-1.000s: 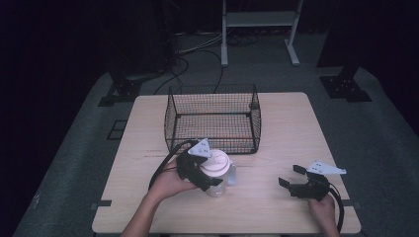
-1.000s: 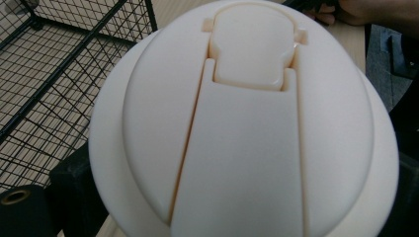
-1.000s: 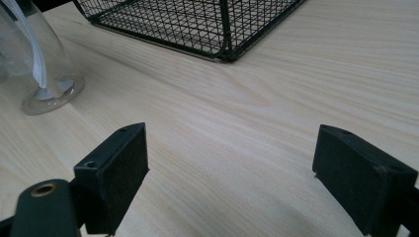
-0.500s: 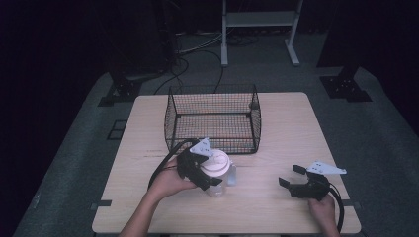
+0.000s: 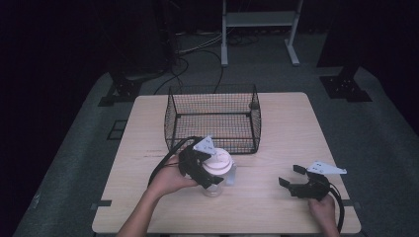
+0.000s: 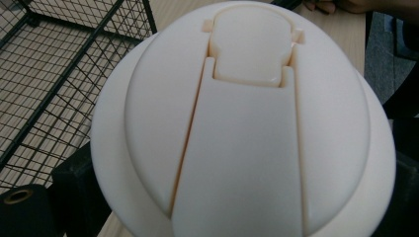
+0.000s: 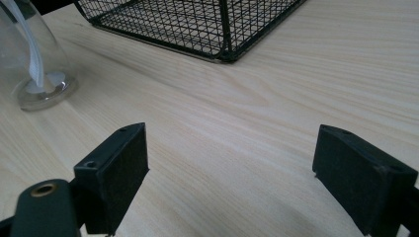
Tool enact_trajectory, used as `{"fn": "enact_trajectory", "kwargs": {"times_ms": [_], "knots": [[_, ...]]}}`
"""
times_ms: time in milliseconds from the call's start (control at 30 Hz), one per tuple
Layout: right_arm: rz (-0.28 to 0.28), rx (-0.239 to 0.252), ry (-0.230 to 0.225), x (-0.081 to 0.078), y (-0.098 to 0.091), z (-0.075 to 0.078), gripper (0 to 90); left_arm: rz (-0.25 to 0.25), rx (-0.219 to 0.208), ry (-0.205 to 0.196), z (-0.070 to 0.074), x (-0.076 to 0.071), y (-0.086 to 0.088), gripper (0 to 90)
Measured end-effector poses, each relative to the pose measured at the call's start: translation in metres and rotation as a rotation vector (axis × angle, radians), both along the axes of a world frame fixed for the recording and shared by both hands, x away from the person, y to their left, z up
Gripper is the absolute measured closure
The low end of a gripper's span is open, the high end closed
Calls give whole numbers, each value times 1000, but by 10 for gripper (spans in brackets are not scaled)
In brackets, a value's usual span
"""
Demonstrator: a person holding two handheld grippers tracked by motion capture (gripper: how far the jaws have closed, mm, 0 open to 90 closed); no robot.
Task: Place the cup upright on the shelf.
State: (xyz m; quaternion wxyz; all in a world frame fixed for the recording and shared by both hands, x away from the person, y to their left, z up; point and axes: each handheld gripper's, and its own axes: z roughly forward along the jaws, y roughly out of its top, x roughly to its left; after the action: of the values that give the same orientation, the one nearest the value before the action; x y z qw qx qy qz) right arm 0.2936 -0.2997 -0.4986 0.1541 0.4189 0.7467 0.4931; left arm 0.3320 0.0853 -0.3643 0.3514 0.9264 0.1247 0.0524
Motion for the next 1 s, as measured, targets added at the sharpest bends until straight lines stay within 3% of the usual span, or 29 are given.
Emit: {"fn": "enact_trajectory", "kwargs": {"times_ms": [533, 767, 1000], "knots": [[-2, 8, 1, 0, -1, 0, 129, -3, 45, -25, 29, 7, -8, 58], [-2, 7, 0, 0, -1, 0, 129, -4, 29, -11, 41, 13, -8, 58], [-5, 10, 4, 0, -1, 0, 129, -14, 47, -31, 60, 15, -10, 58]]}}
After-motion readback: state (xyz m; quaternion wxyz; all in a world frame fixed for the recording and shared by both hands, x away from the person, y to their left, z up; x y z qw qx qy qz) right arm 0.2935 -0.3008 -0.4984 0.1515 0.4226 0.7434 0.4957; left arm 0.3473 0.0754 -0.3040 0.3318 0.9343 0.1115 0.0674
